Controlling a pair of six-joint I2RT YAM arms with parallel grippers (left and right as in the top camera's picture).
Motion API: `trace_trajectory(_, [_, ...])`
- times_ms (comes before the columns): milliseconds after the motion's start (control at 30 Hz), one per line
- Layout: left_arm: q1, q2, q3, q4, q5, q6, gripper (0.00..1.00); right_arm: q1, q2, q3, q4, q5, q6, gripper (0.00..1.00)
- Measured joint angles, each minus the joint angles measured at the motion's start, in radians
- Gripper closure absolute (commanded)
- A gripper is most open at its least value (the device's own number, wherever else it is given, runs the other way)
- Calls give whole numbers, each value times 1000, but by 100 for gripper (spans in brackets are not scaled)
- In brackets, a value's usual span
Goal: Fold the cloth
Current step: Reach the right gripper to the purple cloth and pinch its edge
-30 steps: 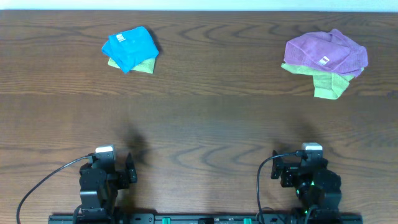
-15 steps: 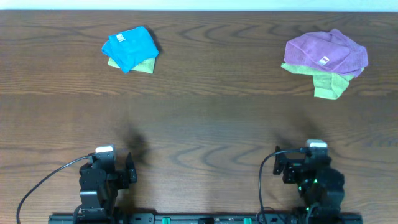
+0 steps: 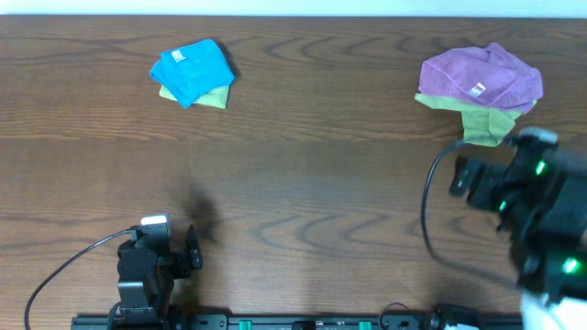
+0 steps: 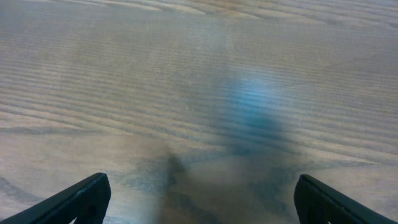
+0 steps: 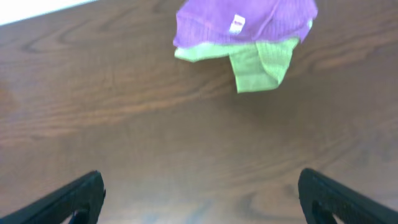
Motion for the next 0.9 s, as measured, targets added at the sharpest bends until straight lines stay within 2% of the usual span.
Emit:
trace_trajectory(167, [0,0,0,0,0,0,5,-32,252,311,-114,4,27,1])
trace_trajectory(333, [0,0,0,0,0,0,5,-66,436,507,-142,12,37,1])
trace_trajectory(567, [0,0,0,0,0,0,5,-121,630,616,-89,16,42,1])
trace_trajectory(900, [0,0,0,0,0,0,5,-142,882,619,152,27,35,1])
